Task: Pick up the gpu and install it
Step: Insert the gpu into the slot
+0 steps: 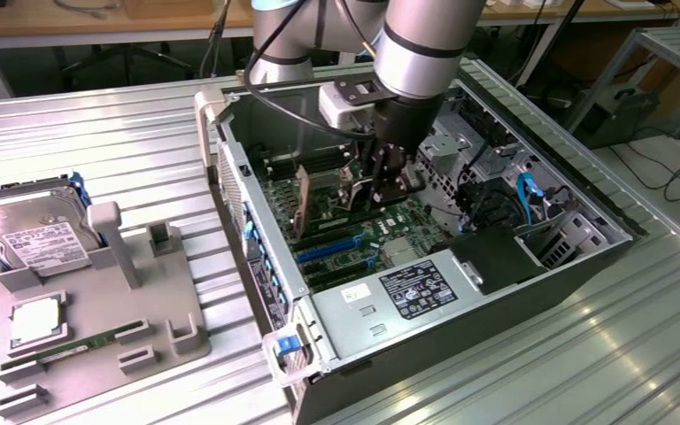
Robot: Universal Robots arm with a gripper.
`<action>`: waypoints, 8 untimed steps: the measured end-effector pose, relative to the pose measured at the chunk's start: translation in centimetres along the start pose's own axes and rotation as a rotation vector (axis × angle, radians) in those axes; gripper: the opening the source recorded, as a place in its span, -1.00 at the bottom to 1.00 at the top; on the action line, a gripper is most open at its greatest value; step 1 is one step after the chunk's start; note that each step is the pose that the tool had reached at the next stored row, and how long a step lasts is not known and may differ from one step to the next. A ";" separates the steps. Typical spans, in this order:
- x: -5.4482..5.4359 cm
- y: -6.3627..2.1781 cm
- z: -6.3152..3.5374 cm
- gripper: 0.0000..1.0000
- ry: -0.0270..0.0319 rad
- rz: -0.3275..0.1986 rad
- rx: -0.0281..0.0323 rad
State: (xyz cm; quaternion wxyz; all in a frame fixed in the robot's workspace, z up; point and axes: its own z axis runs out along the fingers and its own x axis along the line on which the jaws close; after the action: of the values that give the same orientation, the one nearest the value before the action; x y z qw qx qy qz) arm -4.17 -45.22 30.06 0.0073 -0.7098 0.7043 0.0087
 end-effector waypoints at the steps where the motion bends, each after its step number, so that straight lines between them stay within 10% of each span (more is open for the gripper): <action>1: 0.0 0.02 0.08 -0.45 0.0001 0.000 0.0000; 8: 0.0 0.26 0.41 -0.45 0.0002 0.000 -0.0001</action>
State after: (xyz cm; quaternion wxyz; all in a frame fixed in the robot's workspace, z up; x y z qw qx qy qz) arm -4.43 -45.22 29.64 0.0072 -0.7098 0.7043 0.0087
